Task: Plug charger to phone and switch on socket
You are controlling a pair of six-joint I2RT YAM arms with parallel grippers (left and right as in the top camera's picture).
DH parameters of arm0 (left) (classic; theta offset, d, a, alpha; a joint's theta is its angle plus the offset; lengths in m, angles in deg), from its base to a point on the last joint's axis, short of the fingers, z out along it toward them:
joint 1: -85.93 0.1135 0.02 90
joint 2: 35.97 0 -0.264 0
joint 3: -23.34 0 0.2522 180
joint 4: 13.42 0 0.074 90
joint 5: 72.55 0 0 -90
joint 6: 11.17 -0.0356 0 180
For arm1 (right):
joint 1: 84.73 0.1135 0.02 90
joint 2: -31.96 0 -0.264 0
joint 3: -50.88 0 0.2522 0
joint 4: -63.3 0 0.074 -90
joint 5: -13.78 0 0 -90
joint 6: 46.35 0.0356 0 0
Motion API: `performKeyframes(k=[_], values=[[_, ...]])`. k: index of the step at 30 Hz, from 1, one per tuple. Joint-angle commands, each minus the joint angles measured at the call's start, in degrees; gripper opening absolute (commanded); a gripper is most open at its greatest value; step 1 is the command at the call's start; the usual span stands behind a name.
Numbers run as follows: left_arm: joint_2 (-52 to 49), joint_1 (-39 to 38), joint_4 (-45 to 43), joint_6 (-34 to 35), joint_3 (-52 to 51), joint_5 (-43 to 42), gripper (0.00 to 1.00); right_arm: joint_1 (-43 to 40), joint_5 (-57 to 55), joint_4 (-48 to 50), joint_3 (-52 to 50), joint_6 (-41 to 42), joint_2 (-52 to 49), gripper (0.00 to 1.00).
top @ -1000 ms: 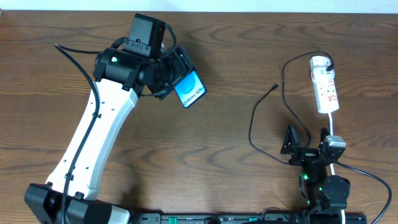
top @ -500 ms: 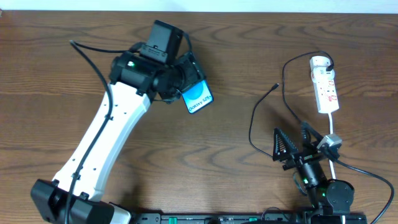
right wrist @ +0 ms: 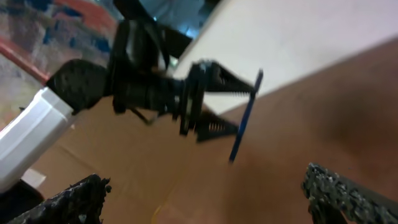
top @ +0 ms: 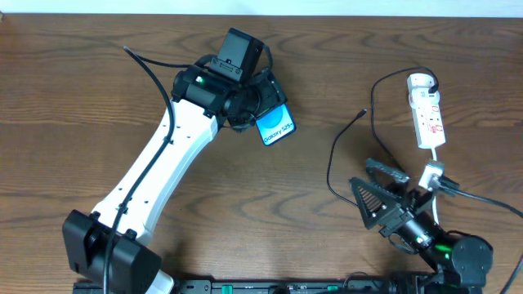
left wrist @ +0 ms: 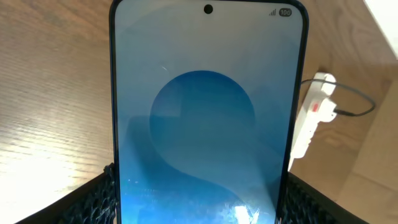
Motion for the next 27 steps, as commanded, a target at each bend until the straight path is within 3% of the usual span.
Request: performKeyframes(k=[1,4,9,14,19,27], values=[[-1.0,0.0,-0.9,4.4,0.0,0.6,0.66,0.4,-3.7,-0.3,0.4,3.6,-1.8,0.99],[-1.3,0.0,-1.5,7.3,0.0,0.6,0.66,0.5,-10.8,2.0,0.4,0.7,-5.9,0.99],[-1.3,0.0,-1.7,10.7,0.0,0.5,0.66,3.3,-4.0,11.2,0.5,-4.5,-14.7,0.99],[-1.3,-0.8,-1.7,13.7,0.0,0.2,0.66,10.6,-6.2,16.4,1.0,-6.5,-24.6,0.99],[-1.3,-1.8,-1.7,14.0,0.0,0.2,0.66,19.2,-15.7,17.9,4.7,-13.6,-33.7,0.99],[-1.3,-3.0,-1.4,15.0,0.0,0.1,0.66,28.6,-30.6,18.1,11.2,-17.6,-45.4,0.93]])
